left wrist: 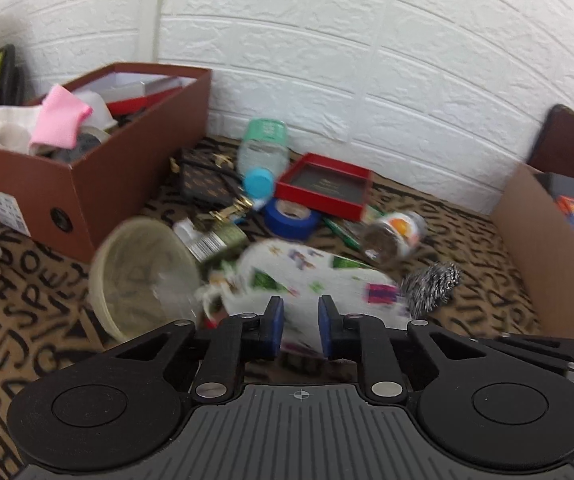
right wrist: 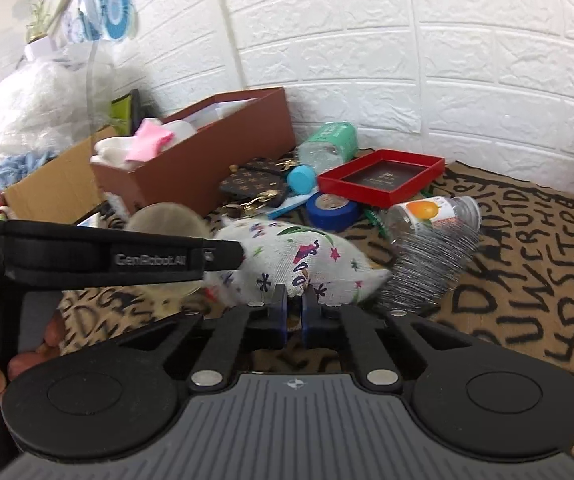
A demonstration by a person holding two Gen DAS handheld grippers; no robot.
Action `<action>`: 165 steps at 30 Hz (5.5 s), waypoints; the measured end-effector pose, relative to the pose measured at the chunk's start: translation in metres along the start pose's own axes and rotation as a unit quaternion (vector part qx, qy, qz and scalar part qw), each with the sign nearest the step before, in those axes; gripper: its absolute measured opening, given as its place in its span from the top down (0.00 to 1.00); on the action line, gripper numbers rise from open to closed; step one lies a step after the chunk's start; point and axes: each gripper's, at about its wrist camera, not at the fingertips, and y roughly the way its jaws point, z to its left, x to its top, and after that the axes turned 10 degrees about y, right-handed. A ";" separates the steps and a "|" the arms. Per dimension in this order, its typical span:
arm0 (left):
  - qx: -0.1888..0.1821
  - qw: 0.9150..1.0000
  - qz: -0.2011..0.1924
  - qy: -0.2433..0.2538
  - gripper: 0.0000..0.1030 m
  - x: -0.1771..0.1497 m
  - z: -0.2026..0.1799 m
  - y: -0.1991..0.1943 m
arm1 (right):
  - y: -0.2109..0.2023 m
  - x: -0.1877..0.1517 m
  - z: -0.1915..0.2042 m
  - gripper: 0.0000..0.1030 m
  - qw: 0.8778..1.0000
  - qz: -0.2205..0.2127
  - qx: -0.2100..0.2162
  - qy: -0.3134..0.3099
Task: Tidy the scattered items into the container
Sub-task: 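Close the right gripper on the floral cloth bag, then lift the floral bag with the right gripper toward the brown box, then lower the floral bag into the brown box and open the right gripper, then move the right gripper back over the steel-wool scrubber on the mat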
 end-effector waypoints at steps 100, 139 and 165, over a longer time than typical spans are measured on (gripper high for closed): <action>-0.026 0.994 -0.110 0.000 0.42 0.072 0.081 -0.071 | -0.005 0.084 0.075 0.43 0.996 -0.007 0.069 -0.057; 0.055 0.995 -0.066 -0.053 0.02 0.188 0.302 0.107 | 0.266 0.211 0.130 0.26 0.999 -0.006 0.052 0.015; 0.050 0.992 -0.112 0.000 0.00 0.139 0.141 -0.026 | 0.093 0.171 0.116 0.05 0.998 -0.027 0.032 -0.050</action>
